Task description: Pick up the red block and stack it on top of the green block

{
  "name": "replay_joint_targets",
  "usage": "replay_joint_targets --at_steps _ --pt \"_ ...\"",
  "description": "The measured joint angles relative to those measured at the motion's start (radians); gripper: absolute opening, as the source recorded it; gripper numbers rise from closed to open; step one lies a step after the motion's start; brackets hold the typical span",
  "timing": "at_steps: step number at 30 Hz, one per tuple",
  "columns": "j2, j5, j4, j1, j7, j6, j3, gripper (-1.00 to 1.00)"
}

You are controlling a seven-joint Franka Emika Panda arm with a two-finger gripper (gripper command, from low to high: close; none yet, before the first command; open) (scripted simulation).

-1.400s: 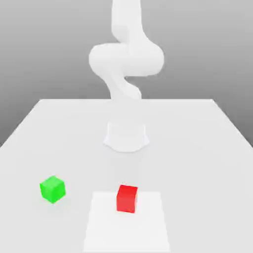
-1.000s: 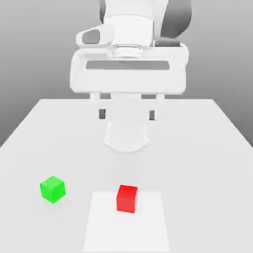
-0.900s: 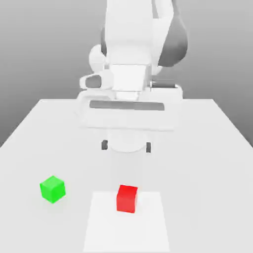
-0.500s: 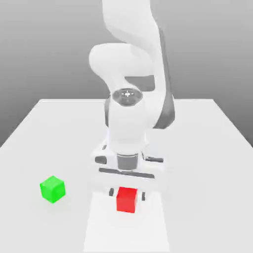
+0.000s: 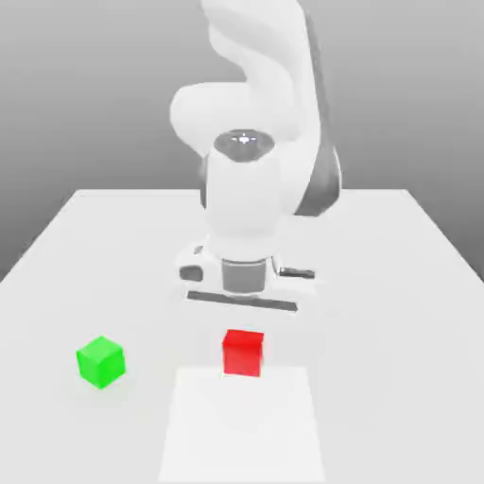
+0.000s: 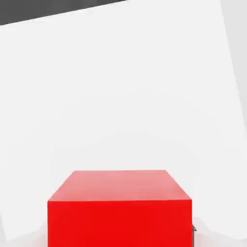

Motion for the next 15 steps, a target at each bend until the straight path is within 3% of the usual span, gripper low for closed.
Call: replay_joint_targets --at_steps 9,15 --pt "-0.074 -0.055 0.033 -0.260 0.345 -0.105 -0.186 -1.00" --pt "0.088 0.025 0.045 -0.287 0.334 0.043 -0.207 -1.00"
